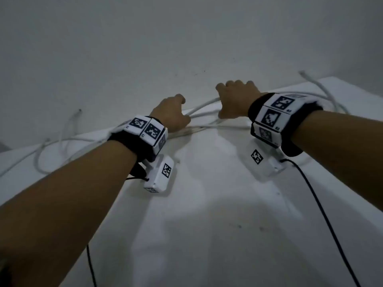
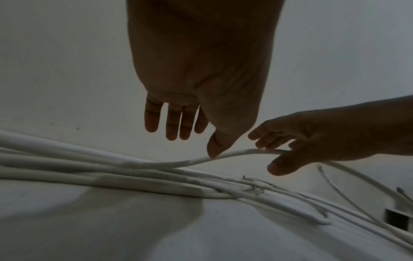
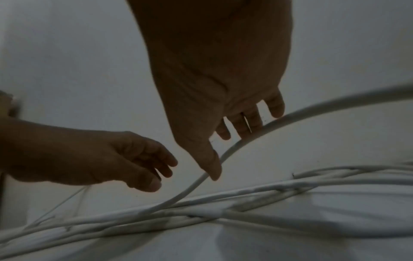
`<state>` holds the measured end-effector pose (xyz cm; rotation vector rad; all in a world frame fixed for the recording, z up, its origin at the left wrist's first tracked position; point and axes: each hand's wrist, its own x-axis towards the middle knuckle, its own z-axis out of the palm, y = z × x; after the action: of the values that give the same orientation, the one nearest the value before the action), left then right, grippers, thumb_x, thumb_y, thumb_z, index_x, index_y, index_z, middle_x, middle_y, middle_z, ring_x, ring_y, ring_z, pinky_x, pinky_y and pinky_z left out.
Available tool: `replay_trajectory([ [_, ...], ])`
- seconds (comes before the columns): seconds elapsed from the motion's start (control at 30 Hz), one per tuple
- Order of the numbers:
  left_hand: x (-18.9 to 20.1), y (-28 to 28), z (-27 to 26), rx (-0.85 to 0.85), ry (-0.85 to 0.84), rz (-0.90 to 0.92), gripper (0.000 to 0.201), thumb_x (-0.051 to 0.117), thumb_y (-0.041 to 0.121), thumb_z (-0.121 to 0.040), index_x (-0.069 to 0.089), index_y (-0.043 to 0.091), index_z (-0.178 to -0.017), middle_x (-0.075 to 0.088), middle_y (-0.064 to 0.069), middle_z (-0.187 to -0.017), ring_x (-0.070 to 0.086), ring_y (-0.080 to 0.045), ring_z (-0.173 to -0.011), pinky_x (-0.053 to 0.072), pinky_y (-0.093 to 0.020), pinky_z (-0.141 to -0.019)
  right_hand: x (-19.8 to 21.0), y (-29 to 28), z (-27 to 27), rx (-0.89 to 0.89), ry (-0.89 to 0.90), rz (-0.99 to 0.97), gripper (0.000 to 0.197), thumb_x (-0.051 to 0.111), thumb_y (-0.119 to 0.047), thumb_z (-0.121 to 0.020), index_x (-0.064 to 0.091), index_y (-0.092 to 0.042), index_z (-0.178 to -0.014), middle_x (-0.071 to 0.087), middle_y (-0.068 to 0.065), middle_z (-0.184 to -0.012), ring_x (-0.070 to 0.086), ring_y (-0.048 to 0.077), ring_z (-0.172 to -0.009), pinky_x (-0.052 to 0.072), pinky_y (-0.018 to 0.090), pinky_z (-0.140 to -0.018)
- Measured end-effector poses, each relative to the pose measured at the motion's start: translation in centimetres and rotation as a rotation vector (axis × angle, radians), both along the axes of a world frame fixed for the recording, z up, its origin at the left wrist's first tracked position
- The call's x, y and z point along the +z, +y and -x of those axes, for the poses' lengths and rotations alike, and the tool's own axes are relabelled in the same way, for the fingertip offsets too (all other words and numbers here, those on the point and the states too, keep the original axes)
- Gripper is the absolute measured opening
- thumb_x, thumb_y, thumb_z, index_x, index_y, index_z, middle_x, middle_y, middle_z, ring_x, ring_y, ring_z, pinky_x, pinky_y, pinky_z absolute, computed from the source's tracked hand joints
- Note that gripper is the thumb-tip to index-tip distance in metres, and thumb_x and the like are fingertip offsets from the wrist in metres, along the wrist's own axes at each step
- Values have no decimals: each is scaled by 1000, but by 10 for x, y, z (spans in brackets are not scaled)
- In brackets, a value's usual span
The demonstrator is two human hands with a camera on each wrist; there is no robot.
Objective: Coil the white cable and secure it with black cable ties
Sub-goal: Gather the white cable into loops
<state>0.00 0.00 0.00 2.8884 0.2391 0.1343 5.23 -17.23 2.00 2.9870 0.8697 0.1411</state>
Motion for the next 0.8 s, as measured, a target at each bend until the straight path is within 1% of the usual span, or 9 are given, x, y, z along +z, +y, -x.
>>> replay_trajectory([
  [0.1,-8,-4,-24,10,52,-30,67,62,27,-89,30,13,-147,42,-12,-145,42,-29,-131,37,-40,-106,-3,1,-16,-25,57,1,20,51,-18,-89,46,-7,-105,45,4,-77,48,28,-80,33,37,-80],
  [0.17,-13,-11,-35,2,76,-91,58,59,28,-91,39,15,-143,47,-12,-141,45,-30,-127,38,-39,-103,-9,0,-20,-30,63,-42,7,46,-12,-90,46,-8,-95,39,3,-69,45,24,-70,35,33,-71],
  [0.23,-14,-17,-38,-9,57,-157,33,53,30,-95,57,13,-122,58,-10,-119,53,-31,-109,38,-35,-88,-10,-5,-17,-3,52,-119,10,44,-11,-91,51,-8,-97,41,4,-69,46,25,-71,35,32,-67],
  [0.3,-11,-22,-34,-43,-15,-149,27,44,34,-100,57,11,-100,58,-9,-99,54,-30,-92,36,-35,-77,-9,-15,-12,16,-9,-177,17,44,-14,-92,56,-6,-102,47,6,-76,47,26,-73,34,31,-66],
  [0.33,-8,-23,-31,-50,-39,-90,29,41,35,-100,55,10,-96,60,-11,-95,55,-30,-88,39,-36,-75,-5,-23,-7,22,-42,-202,20,44,-17,-94,57,-7,-105,49,7,-81,47,26,-73,34,31,-66],
  [0.43,15,-28,-10,-73,-155,87,30,42,35,-100,55,8,-98,66,-19,-94,61,-35,-86,50,-44,-77,18,-55,9,-11,-104,-259,25,45,-27,-97,59,-7,-105,54,10,-88,48,26,-74,34,30,-67],
  [0.5,35,-34,11,-93,-250,141,26,44,32,-100,54,9,-96,66,-20,-90,61,-35,-83,50,-45,-75,33,-79,24,-55,-96,-296,27,46,-32,-97,58,-9,-100,52,7,-81,49,25,-74,35,30,-65],
  [0.63,79,-60,56,-141,-440,196,20,48,28,-99,49,12,-87,52,-3,-71,46,-22,-67,35,-31,-57,61,-121,64,-106,-32,-427,30,48,-38,-96,59,-11,-87,55,6,-76,52,24,-71,33,26,-52],
  [0.8,140,-89,113,-195,-624,229,19,54,28,-96,50,13,-85,46,4,-64,39,-10,-56,29,-20,-49,79,-160,122,-108,122,-674,38,51,-44,-94,63,-10,-79,63,2,-65,61,19,-62,47,29,-66],
])
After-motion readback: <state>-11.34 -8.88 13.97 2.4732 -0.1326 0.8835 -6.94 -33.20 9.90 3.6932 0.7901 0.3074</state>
